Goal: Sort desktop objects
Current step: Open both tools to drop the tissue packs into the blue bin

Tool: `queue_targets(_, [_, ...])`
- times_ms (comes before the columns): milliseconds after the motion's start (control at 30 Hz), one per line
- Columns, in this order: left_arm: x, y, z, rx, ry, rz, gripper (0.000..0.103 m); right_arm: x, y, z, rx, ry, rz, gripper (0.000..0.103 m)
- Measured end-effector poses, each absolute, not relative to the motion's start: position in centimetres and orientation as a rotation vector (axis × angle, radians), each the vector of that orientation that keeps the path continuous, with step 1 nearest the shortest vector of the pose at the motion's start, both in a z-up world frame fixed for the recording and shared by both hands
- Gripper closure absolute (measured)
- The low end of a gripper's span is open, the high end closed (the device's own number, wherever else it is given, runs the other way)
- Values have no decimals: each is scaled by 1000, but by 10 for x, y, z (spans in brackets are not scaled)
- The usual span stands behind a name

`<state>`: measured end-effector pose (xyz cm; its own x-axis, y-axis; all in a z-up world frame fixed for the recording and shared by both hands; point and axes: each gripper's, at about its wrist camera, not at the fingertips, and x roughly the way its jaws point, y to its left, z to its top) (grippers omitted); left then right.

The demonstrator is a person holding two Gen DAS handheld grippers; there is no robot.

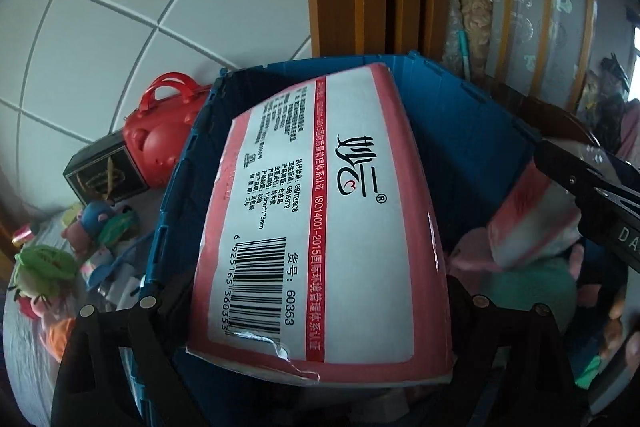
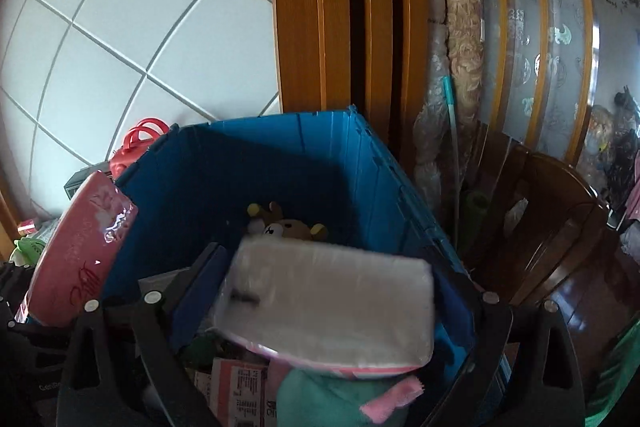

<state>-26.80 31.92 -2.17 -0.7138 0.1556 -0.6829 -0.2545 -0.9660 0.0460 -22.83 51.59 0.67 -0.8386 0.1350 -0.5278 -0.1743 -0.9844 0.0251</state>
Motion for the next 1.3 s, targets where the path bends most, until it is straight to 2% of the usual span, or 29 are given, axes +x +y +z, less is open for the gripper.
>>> queue_targets(333, [-259,330,-18,-1002,289,2766,8,-227,515,6,-825,81,2884,6])
queue_targets(633, [-260,328,-16,-993,280,2785,8,-226,513,8,-822,84,2897,6])
queue_targets(1133, [-253,326,-14,-949,276,2831,8,-220,523,9,-759,188,2930,6])
queue_targets(1300, [-245,325,-10,-893,292,2873,8,-214,529,7,-766,253,2957,0])
